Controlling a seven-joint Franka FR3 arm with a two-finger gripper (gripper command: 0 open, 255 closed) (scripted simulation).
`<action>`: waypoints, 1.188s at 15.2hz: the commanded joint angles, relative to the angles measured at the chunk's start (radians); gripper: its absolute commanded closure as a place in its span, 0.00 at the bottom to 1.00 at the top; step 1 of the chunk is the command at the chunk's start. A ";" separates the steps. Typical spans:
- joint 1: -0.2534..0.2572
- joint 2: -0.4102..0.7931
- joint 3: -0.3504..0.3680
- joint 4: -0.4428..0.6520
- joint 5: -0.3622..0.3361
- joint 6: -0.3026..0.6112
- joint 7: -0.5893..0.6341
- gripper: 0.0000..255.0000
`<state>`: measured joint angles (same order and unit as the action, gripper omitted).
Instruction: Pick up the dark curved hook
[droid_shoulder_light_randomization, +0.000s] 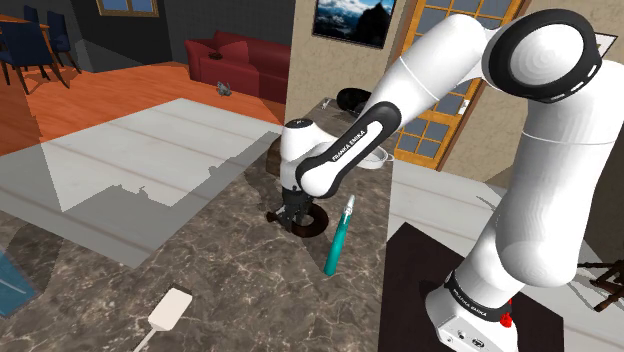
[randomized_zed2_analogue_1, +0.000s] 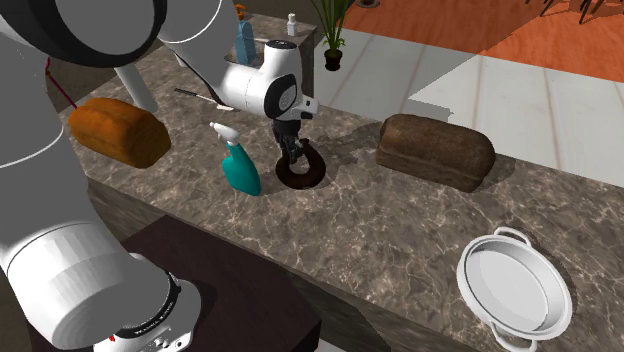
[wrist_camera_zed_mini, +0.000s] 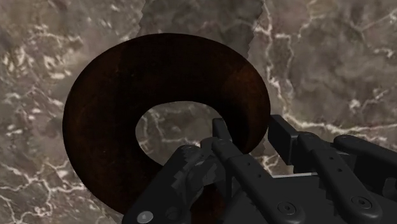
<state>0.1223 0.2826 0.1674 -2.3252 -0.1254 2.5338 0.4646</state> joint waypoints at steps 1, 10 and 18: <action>0.000 0.001 0.000 0.000 0.000 0.001 0.000 1.00; -0.010 -0.099 0.015 0.001 0.037 -0.098 -0.027 1.00; -0.013 -0.175 0.022 0.017 0.064 -0.189 -0.048 1.00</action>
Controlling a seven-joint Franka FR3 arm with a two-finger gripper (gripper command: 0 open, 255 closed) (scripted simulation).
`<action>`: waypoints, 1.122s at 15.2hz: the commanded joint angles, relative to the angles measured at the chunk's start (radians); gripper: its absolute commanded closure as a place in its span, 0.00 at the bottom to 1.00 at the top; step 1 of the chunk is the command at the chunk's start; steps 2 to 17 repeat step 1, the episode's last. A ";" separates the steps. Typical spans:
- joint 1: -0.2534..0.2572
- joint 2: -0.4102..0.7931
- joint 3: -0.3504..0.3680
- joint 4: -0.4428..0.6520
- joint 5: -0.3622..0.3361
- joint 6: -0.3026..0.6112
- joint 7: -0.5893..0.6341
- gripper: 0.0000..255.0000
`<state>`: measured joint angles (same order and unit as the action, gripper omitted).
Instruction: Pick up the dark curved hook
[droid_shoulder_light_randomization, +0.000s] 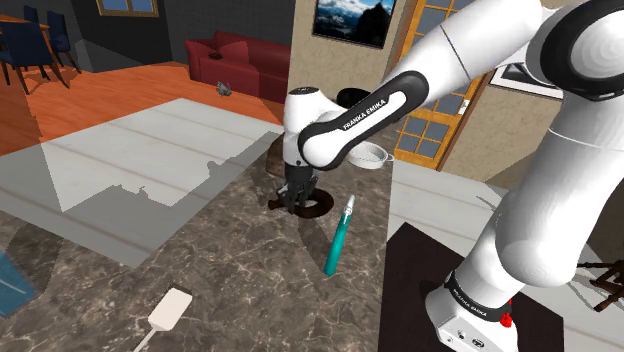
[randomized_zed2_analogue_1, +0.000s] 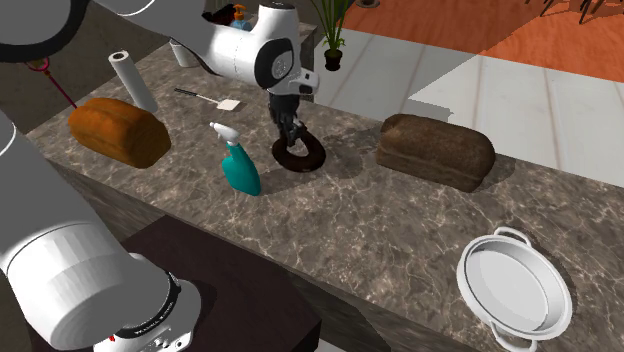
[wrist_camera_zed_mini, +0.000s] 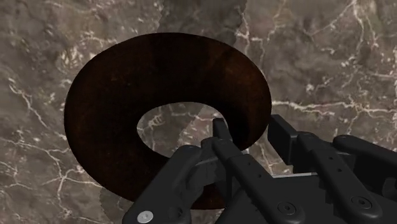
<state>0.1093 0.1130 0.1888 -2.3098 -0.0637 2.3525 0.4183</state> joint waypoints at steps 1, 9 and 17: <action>0.000 -0.006 0.000 0.002 0.002 -0.008 -0.002 1.00; 0.000 -0.006 0.000 0.002 0.002 -0.008 -0.002 1.00; 0.000 -0.006 0.000 0.002 0.002 -0.008 -0.002 1.00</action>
